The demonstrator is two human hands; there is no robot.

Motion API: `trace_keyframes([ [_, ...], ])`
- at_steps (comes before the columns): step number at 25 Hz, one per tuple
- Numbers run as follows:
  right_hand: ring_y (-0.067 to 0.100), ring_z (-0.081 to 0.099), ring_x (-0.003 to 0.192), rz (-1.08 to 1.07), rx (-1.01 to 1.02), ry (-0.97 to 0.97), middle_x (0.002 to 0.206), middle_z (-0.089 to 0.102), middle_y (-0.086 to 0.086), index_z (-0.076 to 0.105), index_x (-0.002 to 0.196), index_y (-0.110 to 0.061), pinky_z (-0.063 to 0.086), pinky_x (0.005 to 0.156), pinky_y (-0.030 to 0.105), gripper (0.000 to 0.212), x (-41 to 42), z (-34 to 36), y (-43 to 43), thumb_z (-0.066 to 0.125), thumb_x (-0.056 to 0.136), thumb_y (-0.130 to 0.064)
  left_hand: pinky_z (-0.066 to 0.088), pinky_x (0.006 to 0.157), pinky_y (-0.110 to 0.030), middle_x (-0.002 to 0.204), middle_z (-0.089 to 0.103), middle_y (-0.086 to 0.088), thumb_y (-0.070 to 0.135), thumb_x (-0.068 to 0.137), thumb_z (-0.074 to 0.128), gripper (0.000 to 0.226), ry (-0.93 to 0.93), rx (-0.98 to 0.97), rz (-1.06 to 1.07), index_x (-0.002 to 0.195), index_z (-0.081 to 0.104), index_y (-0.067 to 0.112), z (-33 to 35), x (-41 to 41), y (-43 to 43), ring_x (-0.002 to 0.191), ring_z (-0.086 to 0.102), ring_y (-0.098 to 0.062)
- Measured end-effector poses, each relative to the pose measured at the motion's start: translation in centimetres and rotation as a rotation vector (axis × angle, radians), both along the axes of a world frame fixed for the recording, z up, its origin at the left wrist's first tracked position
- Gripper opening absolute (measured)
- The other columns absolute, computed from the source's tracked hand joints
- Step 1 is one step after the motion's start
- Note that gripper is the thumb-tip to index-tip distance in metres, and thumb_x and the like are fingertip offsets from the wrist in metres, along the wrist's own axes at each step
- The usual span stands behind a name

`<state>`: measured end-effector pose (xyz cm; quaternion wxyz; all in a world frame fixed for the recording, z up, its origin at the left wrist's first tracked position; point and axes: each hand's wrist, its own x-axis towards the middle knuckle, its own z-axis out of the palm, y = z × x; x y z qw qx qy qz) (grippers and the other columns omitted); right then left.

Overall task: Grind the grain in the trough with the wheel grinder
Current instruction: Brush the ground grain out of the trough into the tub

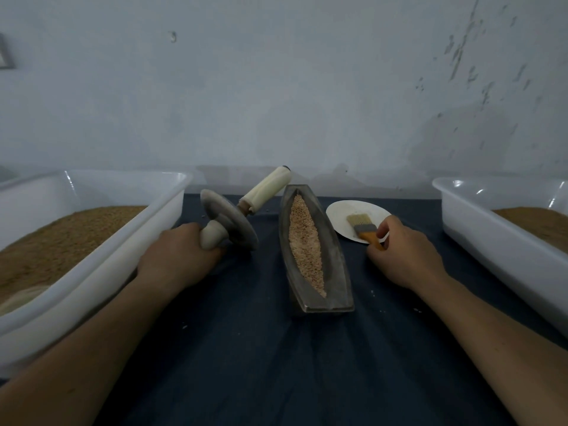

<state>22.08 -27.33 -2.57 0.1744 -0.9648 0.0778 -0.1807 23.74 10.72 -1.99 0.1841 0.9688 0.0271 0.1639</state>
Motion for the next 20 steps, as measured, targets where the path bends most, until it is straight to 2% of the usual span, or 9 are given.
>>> trace_keyframes([
  [4,0.010,0.056,0.073,0.003,-0.006,0.003,0.087,0.059,-0.010,0.046,0.099,-0.034,0.045,0.055,0.032,0.024,0.2,-0.1,0.0,0.065,0.087,-0.042,0.033,0.049,-0.026,0.077,0.054,0.012,0.064,0.080,0.061,0.033,-0.032,0.081,0.011,0.086,0.047,0.036,0.4,-0.7,-0.5,0.065,0.051,-0.005],
  [9,0.012,0.057,0.073,0.004,-0.003,0.008,0.087,0.058,-0.009,0.046,0.099,-0.033,0.047,0.056,0.033,0.024,0.3,-0.1,-0.1,0.066,0.088,-0.041,0.029,0.047,-0.024,0.076,0.049,0.015,0.064,0.080,0.063,0.038,-0.078,0.084,-0.020,0.098,0.042,0.038,0.8,-1.3,-0.8,0.063,0.046,-0.002],
  [11,0.011,0.057,0.074,0.006,0.001,0.013,0.088,0.058,-0.008,0.046,0.099,-0.033,0.046,0.056,0.033,0.024,0.3,0.0,-0.1,0.066,0.088,-0.041,0.032,0.049,-0.023,0.079,0.050,0.016,0.062,0.080,0.065,0.043,-0.094,0.061,-0.065,0.107,0.041,0.037,0.9,-1.4,-1.0,0.066,0.048,-0.002],
  [15,0.011,0.056,0.072,0.004,0.002,0.002,0.086,0.057,-0.010,0.045,0.097,-0.033,0.043,0.054,0.032,0.023,0.2,-0.1,-0.1,0.065,0.088,-0.040,0.045,0.065,-0.032,0.096,0.052,0.010,0.058,0.077,0.068,0.061,-0.135,0.044,-0.086,0.123,0.036,0.033,1.1,-1.6,-1.3,0.080,0.054,-0.013],
  [18,0.011,0.056,0.072,0.001,0.004,0.002,0.086,0.058,-0.009,0.045,0.097,-0.033,0.042,0.053,0.031,0.024,0.2,-0.1,0.0,0.066,0.088,-0.040,0.047,0.067,-0.034,0.099,0.053,0.007,0.054,0.078,0.068,0.065,-0.138,0.041,-0.082,0.128,0.034,0.030,1.1,-1.7,-1.4,0.082,0.055,-0.015],
  [20,0.012,0.057,0.073,0.009,0.009,0.004,0.086,0.059,-0.008,0.045,0.098,-0.033,0.045,0.055,0.033,0.024,0.2,-0.1,0.0,0.066,0.089,-0.040,0.045,0.065,-0.032,0.096,0.051,0.009,0.051,0.079,0.069,0.064,-0.120,0.039,-0.085,0.129,0.034,0.030,1.1,-1.7,-1.4,0.078,0.052,-0.011],
])
